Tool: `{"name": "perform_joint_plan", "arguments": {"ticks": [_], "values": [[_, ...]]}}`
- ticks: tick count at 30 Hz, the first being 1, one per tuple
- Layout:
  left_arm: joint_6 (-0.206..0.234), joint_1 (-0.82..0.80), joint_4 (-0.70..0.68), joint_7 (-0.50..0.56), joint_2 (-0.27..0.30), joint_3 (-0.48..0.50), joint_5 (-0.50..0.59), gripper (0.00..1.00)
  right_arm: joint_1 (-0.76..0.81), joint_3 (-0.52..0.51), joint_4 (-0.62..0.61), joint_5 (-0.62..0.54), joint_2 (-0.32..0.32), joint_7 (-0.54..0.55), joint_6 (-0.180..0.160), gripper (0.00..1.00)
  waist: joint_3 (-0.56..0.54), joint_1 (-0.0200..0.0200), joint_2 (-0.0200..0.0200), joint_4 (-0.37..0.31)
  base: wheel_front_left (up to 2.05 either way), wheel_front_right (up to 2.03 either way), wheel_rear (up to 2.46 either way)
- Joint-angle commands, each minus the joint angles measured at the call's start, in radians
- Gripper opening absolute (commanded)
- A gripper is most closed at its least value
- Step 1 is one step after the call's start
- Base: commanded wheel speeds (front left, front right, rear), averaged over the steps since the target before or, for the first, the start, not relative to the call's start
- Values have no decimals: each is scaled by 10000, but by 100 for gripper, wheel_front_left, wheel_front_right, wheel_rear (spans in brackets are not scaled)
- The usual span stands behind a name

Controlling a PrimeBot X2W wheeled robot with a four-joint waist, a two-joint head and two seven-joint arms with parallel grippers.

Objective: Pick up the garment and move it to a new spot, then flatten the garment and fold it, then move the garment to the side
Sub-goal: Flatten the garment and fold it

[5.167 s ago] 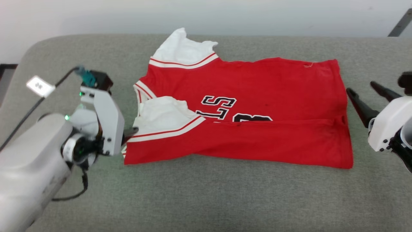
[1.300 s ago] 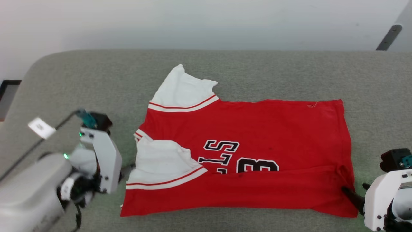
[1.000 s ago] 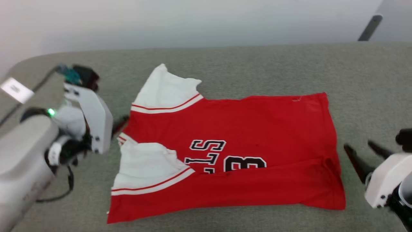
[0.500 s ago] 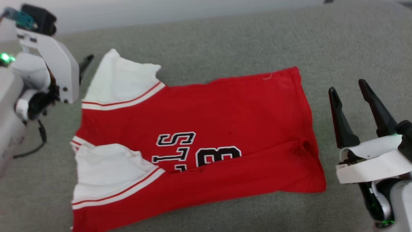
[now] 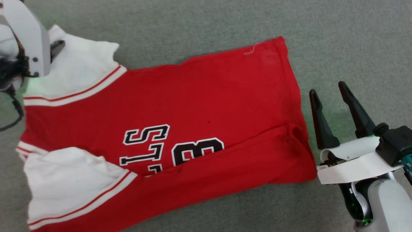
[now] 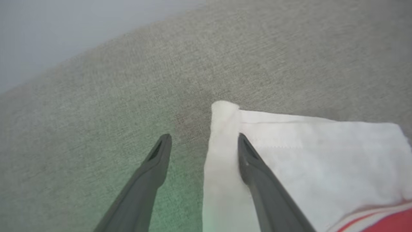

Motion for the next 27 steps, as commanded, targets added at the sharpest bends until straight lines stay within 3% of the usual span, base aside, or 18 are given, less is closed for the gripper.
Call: {"name": "perform_joint_plan", "arguments": {"ticks": [1,3,5,10,17,27], "values": [[21,-119,125,128,-26,-24,-30,100,-94,41,20,-10,38,-33,-11,100,350,0,-1,-318,0,0,0],[105,-222,389,524,-61,-97,-50,100,-173,79,105,46,39,9,-11,100,409,0,-1,-348,0,0,0],[189,-165,636,936,-170,-149,-154,0,-244,99,142,95,-6,20,-11,100,450,0,-1,-357,0,0,0],[166,-163,977,1436,-319,-316,-167,0,-563,217,124,469,-116,558,-11,100,488,0,-1,-319,0,0,0],[45,-270,1171,1340,-760,-358,-193,0,-2090,512,420,1037,-681,2557,-11,100,489,0,-1,-33,0,0,0],[-194,-643,1585,1021,-1493,-385,-178,0,-5041,1755,2828,2210,-1441,6116,-11,100,573,0,-1,569,0,0,0]]}}
